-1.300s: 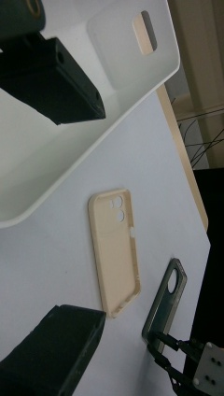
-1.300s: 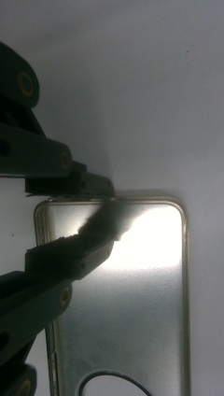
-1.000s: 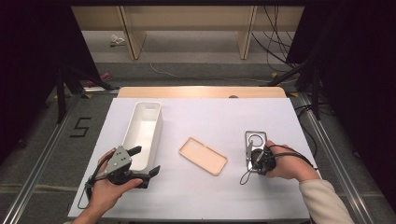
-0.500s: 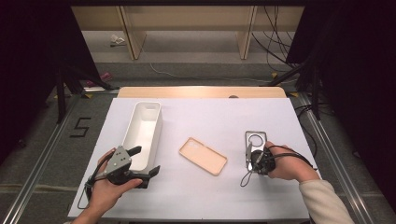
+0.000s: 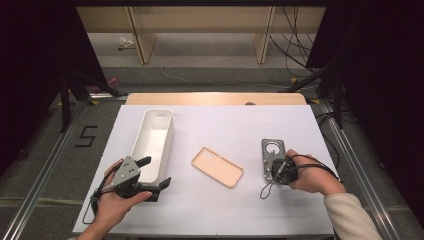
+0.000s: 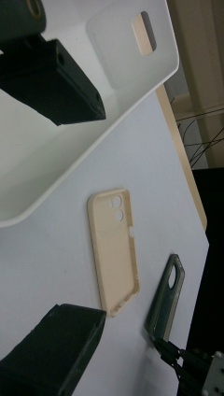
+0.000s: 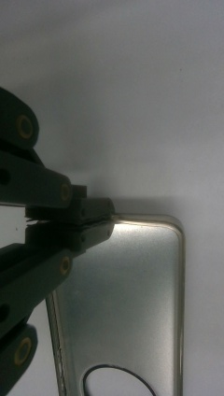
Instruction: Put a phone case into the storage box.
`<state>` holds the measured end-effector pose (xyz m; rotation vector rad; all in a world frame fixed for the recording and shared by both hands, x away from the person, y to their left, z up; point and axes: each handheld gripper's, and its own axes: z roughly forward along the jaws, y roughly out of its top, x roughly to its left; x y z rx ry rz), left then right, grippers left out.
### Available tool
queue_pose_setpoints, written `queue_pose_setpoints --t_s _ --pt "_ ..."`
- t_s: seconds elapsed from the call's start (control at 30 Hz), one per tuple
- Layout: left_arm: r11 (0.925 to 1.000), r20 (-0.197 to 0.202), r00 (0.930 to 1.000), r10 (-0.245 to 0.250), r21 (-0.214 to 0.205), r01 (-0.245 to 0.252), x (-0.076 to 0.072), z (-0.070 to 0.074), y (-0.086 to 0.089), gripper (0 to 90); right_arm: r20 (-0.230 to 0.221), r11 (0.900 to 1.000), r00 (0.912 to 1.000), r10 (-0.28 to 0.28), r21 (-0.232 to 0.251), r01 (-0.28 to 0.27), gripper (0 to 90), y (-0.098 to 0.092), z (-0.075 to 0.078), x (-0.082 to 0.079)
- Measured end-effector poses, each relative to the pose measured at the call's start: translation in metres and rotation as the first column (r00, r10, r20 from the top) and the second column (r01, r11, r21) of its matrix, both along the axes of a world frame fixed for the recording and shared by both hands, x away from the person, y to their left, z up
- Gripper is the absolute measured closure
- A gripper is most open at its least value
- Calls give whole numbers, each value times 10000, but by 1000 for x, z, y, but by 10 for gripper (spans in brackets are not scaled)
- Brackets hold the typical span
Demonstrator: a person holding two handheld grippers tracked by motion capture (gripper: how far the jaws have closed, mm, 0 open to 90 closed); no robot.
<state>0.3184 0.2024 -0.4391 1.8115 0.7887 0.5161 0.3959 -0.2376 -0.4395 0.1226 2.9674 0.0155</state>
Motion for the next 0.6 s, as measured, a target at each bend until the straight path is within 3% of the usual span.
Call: queue_pose_setpoints --t_s 0.33,0.37,0.47,0.5,0.6 --pt "10000 11 10000 6 -25 -6 0 0 0 49 596 9900 9974 -393 1376 308 889 -7 13 -5" --pt "10000 5 10000 16 -26 -16 0 0 0 50 705 9842 9964 -468 1736 340 889 -8 14 -6" --pt "10000 11 10000 28 -19 -28 0 0 0 51 733 9784 9959 -526 2035 367 889 -8 15 -7" --pt "10000 21 10000 38 -19 -38 0 1 1 51 753 9665 9949 -670 2526 460 889 -7 15 -7" --pt "10000 26 10000 43 -15 -43 0 1 1 52 754 9479 9937 -835 3138 559 888 -4 14 -8"
